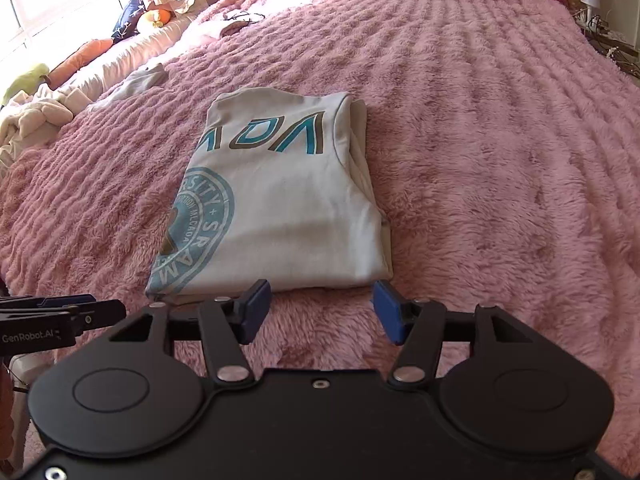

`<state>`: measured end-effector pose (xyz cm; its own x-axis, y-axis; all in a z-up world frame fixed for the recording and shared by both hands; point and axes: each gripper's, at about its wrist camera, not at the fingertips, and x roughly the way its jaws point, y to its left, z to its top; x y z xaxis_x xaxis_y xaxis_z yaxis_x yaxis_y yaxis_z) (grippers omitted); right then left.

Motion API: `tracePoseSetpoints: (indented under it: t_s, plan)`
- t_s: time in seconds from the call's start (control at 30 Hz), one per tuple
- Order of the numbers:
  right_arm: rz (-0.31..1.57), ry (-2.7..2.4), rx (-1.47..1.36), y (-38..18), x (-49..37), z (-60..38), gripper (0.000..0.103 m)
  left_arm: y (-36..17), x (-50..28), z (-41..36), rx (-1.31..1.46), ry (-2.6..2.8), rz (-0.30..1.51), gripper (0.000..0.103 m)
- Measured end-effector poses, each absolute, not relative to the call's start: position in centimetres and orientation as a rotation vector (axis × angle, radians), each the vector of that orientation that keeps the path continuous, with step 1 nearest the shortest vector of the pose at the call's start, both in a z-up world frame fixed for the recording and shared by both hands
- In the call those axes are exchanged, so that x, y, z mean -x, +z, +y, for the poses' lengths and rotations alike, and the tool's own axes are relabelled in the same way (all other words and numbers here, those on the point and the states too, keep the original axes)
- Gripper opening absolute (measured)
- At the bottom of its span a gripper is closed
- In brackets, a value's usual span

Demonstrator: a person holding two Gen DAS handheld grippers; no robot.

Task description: Fold small clothes

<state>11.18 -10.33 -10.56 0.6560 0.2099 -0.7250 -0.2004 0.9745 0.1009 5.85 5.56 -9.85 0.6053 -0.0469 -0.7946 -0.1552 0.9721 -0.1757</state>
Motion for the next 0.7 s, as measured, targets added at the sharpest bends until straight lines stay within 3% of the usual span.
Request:
tracePoseSetpoints:
  t_s: [0.17,0.7]
  plan:
    - [0.812,0.203,-0.003,-8.7,-6.3,-9.9,0.067,-7.8,-1.2,4.2,0.245,0.152,0.932,0.053]
    - [0.829,0.16,0.03,-7.7,-1.9,-9.2,0.072,-6.5,2.9,2.5,0.198,0.183,0.956,0.056]
